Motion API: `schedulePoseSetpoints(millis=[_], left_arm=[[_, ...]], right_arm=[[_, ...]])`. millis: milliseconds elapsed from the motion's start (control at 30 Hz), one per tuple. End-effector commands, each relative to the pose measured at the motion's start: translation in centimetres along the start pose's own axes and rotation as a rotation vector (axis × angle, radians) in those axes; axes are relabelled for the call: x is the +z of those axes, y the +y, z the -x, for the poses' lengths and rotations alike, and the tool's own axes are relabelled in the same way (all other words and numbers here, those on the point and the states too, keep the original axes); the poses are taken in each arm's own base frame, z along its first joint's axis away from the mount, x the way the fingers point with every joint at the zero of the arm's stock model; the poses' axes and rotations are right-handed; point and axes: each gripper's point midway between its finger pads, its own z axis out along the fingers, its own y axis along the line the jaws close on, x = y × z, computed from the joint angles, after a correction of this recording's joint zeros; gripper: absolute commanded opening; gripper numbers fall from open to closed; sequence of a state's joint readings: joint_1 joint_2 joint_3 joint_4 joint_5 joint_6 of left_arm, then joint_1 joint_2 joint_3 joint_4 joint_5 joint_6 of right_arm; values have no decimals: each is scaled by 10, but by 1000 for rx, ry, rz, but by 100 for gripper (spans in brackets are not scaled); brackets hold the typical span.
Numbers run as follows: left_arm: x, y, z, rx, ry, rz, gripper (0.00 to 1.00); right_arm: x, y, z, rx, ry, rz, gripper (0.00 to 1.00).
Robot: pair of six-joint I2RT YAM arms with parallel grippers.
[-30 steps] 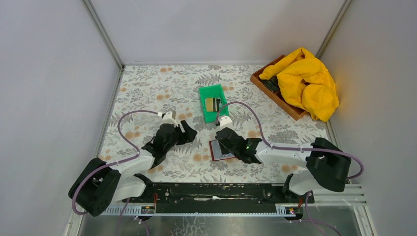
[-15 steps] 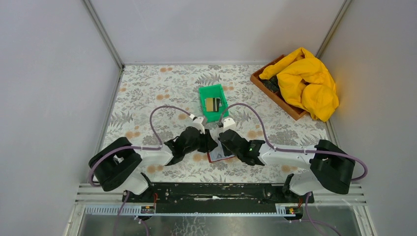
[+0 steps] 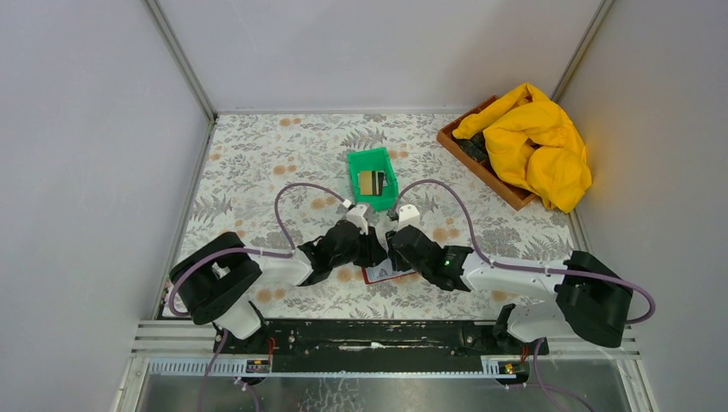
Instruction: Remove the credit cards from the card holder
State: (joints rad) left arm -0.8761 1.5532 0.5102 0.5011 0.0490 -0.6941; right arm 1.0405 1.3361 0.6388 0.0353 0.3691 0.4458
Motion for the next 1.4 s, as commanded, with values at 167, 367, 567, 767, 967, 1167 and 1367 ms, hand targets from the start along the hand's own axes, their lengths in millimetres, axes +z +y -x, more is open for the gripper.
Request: schedulePoseSetpoints(millis=[167,367,567,767,967,1167,1367], left_arm=[[6,-15,11,-1,-30,-51,30],[8,-15,10,-6,-29,-55,30],[9,-21,12,-7,-28,-74,30],[16,-33,21,-18,-26,-94,34],[34,-41,16,-14,8,-113,34],[52,-30,-1,-30,46,-95,34],[50,-34,1,-38,33,-117,35]], right_arm=[[-8,-36,10,97,-59,-86,39],[-4,-39,-1,76,-27,-96,34],[-6,-36,2,102,-41,-72,30],[-17,-49,7,112,-60,-95,30],[-32,-61,12,133,-98,-112,30],[-44,-65,16,136,-119,-112,30],[-49,-60,20,123,-131,-71,30]])
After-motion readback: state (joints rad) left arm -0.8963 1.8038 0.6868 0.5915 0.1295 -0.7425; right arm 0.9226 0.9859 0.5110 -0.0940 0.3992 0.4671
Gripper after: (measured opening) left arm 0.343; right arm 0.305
